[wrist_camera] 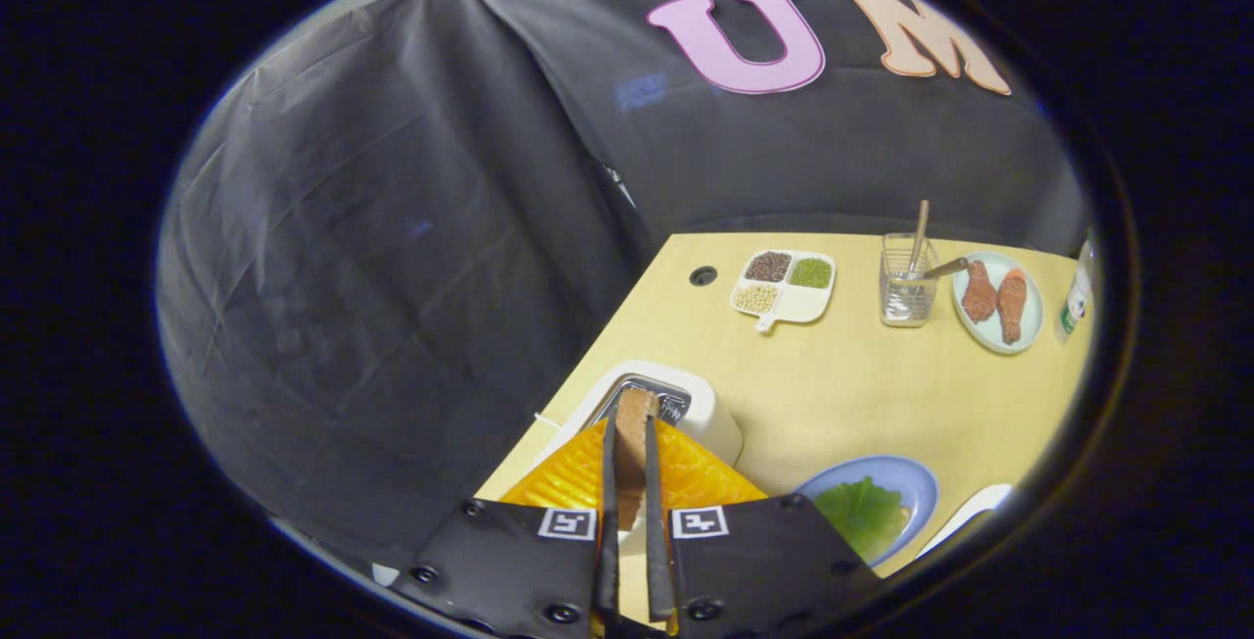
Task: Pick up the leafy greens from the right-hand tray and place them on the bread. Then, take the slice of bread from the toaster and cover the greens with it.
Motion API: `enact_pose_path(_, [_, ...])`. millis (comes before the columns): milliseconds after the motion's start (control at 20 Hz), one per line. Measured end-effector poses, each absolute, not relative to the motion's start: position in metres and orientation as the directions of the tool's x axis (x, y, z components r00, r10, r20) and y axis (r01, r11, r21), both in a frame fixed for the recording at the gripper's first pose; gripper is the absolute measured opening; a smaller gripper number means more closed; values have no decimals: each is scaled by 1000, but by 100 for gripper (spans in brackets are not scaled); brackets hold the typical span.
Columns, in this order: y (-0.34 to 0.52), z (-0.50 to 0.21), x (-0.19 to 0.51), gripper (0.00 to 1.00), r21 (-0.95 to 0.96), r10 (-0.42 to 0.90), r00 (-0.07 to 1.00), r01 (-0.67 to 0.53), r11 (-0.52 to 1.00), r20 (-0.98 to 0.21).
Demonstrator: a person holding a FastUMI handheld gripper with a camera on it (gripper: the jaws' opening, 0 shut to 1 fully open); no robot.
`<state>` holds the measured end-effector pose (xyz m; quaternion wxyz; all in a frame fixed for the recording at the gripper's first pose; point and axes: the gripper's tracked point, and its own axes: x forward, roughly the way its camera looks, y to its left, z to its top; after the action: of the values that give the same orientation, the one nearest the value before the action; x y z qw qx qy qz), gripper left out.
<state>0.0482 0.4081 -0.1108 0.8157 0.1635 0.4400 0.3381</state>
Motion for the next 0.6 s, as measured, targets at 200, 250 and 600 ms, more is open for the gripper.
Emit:
enact_pose_path(200, [394, -96, 50, 14, 606, 719, 394, -387, 695, -573])
enact_pose_path(250, [390, -94, 51, 14, 612, 721, 399, -383, 692, -566])
enact_pose_path(600, [350, -94, 53, 14, 634, 712, 433, -335, 697, -553])
